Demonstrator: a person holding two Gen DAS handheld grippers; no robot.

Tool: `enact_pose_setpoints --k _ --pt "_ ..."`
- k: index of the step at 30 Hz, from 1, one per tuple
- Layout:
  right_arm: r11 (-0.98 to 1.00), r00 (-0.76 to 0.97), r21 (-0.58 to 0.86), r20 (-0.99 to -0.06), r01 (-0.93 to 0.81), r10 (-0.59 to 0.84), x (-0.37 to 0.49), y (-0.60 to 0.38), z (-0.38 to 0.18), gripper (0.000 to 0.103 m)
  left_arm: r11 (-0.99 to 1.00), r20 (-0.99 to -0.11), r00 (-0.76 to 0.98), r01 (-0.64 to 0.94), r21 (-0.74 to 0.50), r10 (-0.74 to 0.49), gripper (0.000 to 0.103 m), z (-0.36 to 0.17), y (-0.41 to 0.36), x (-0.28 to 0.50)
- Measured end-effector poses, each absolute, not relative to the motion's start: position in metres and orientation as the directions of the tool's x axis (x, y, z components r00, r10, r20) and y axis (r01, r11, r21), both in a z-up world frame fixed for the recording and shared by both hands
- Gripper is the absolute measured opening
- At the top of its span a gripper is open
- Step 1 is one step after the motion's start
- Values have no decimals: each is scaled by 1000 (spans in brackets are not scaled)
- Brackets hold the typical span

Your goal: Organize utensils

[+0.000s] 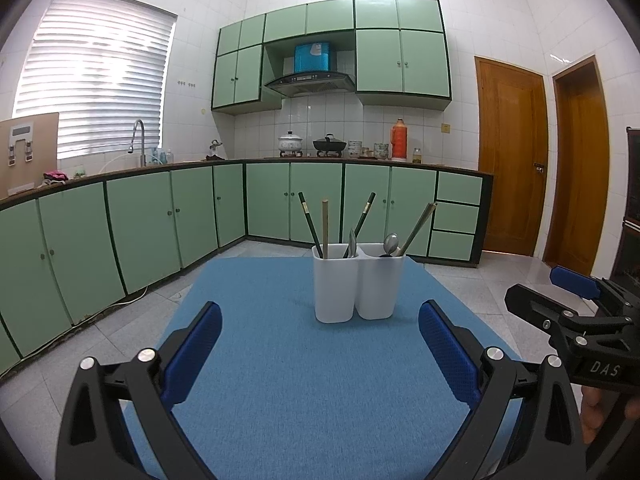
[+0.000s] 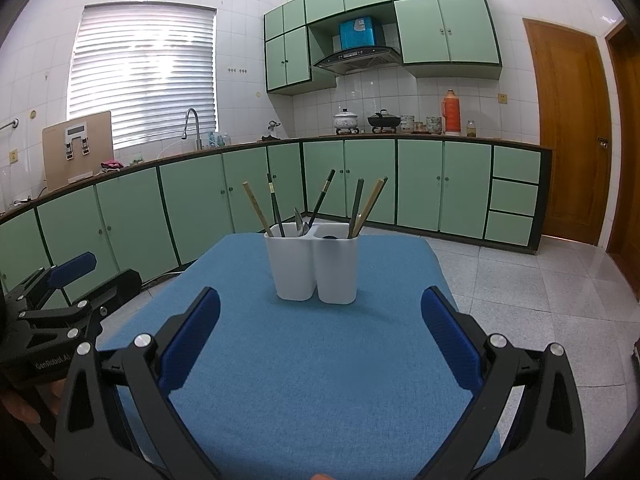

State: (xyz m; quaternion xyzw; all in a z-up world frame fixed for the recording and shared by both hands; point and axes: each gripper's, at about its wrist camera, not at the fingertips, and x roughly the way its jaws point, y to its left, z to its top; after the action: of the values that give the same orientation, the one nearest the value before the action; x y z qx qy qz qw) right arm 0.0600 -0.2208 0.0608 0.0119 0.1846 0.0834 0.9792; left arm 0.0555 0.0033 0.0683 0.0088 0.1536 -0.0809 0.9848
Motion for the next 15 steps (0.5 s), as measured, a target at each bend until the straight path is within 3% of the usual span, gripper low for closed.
enact_pose_setpoints --k 15 --pt "985 917 49 -361 -166 173 60 -217 62 98 987 -305 940 158 -8 -153 97 70 4 55"
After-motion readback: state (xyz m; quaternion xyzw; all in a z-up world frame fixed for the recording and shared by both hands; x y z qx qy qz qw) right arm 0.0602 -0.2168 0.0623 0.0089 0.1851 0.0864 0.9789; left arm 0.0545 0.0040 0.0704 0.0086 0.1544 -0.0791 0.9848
